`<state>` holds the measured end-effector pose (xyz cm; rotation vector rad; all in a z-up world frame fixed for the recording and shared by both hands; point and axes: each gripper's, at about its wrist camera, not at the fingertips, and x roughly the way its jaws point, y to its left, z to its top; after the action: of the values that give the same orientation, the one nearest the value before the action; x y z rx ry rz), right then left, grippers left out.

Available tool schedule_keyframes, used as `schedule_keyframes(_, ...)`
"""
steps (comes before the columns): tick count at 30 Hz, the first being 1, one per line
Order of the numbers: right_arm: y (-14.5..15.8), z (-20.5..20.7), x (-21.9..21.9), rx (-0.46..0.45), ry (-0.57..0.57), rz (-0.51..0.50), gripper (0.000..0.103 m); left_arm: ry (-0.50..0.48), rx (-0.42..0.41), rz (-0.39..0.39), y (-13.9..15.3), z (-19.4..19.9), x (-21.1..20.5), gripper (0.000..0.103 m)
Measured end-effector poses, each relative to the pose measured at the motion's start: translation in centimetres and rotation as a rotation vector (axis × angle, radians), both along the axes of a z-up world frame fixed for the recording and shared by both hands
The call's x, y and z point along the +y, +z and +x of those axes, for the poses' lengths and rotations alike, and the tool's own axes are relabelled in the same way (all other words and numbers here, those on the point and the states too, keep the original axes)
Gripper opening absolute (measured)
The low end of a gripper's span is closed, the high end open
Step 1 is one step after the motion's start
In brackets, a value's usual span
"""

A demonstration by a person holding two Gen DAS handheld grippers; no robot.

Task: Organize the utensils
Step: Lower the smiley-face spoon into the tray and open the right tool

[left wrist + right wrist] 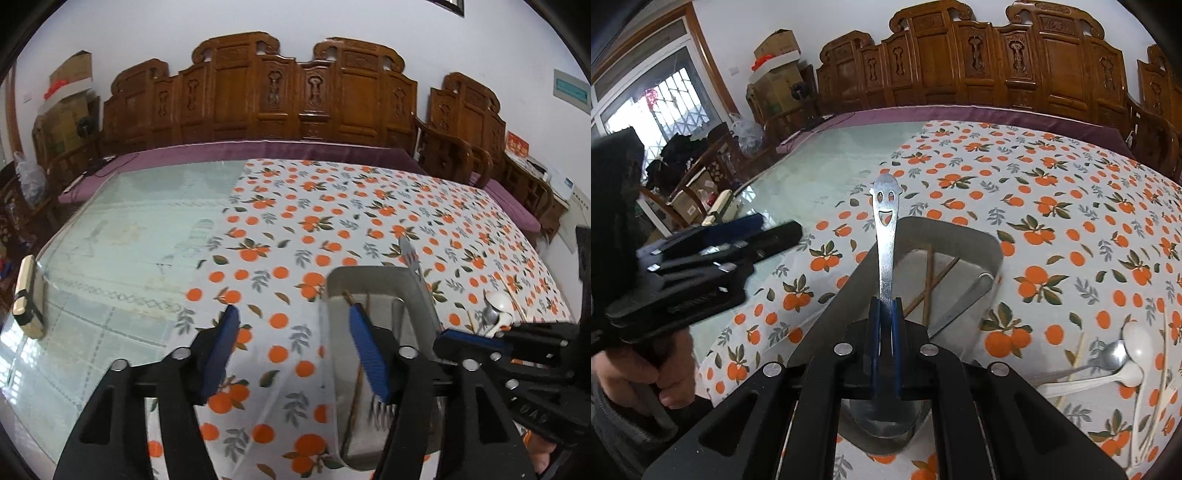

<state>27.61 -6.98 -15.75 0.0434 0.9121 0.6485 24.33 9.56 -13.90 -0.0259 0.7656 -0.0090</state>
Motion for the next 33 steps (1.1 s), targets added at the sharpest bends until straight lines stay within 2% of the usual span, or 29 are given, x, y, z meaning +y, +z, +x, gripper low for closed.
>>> schedule_keyframes(3,-1.1,0.2,0.9,0.012,-0.005,-0.017,0.007,0.013,-0.004,-0.014,0.1,0.1,0.8,0.065)
schedule_keyframes(7,-3.2,0.4,1.7,0.031,-0.004,-0.059,0.007,0.022,-0.015,-0.012,0.2,0.0,1.2,0.076)
schedule_keyframes(16,-5.2,-0.1,1.9,0.040,0.006,-0.121,0.008,0.028,-0.017,-0.009,0.2,0.0,1.3,0.080)
schedule_keyframes(25,-3.6,-0.9,0.8,-0.016,0.021,-0.096,0.009,0.020,-0.020,-0.003,0.1,0.1,0.7,0.082)
schedule_keyframes(29,-1.6,-2.2,-2.3,-0.065,-0.003,-0.073,0.009,-0.003,-0.029,-0.004,0.4,-0.1,-0.6,0.082)
schedule_keyframes(33,-0.1,-3.5,-7.0,-0.102,-0.065,-0.090,0.009,-0.047,-0.040,-0.036,1.0,-0.6,-3.1,0.082)
